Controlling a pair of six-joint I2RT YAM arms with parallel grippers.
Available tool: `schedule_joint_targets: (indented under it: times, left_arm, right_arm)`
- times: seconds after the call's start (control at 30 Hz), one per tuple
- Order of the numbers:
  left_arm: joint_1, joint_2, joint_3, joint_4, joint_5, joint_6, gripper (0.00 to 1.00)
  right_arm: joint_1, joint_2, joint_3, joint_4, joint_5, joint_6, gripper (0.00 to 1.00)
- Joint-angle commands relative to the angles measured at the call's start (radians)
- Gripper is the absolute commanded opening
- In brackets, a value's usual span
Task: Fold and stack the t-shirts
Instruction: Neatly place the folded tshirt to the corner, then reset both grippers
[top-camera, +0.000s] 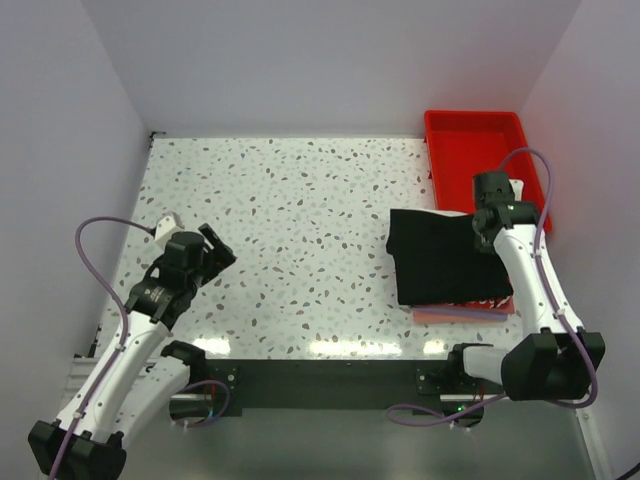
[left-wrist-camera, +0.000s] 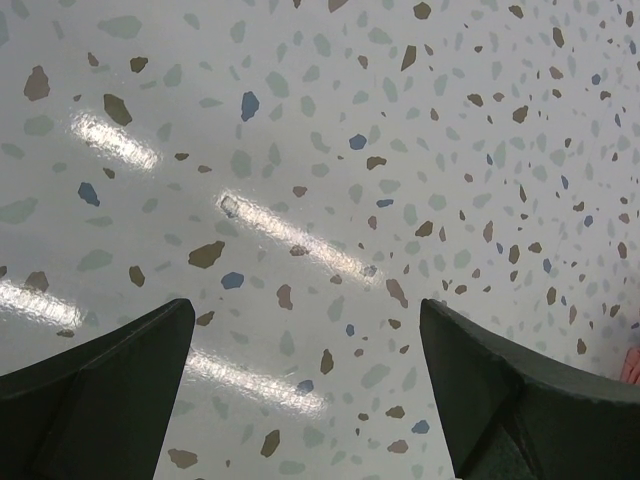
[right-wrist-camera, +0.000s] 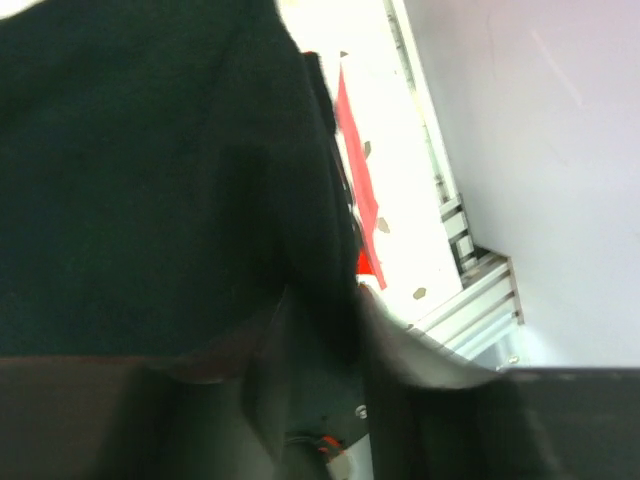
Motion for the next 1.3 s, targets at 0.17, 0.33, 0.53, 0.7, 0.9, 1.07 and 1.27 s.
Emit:
schedule_joint_targets:
  times: [0.17, 0.33, 0.53, 0.7, 0.9, 1.07, 1.27]
  left_arm:
    - [0.004, 0.01, 0.009, 0.023, -0.005, 0.01, 1.0]
    - [0.004, 0.01, 0.016, 0.012, -0.016, 0.008, 1.0]
    - [0.004, 0.019, 0.074, -0.034, -0.031, 0.008, 1.0]
    - [0.004, 0.027, 0.219, -0.144, -0.117, 0.024, 1.0]
    - [0.004, -0.017, 0.357, -0.235, -0.244, 0.013, 1.0]
    - [0.004, -0.109, 0.37, -0.262, -0.338, -0.018, 1.0]
    - [0.004, -0.168, 0.393, -0.311, -0.407, -0.018, 1.0]
  right_arm:
    - [-0.007, 0.0, 0.007, 0.007, 0.071, 0.132, 0.99]
    - [-0.007, -0.079, 0.044, 0.085, -0.064, 0.128, 0.99]
    - [-0.007, -0.284, -0.053, 0.36, -0.369, 0.111, 0.99]
    - [-0.007, -0.433, -0.161, 0.558, -0.449, 0.122, 0.99]
    - [-0.007, -0.517, -0.237, 0.604, -0.42, 0.14, 0.99]
    - [-0.007, -0.525, -0.29, 0.602, -0.357, 0.149, 0.99]
    - [-0.007, -0.537, -0.329, 0.622, -0.311, 0.166, 0.99]
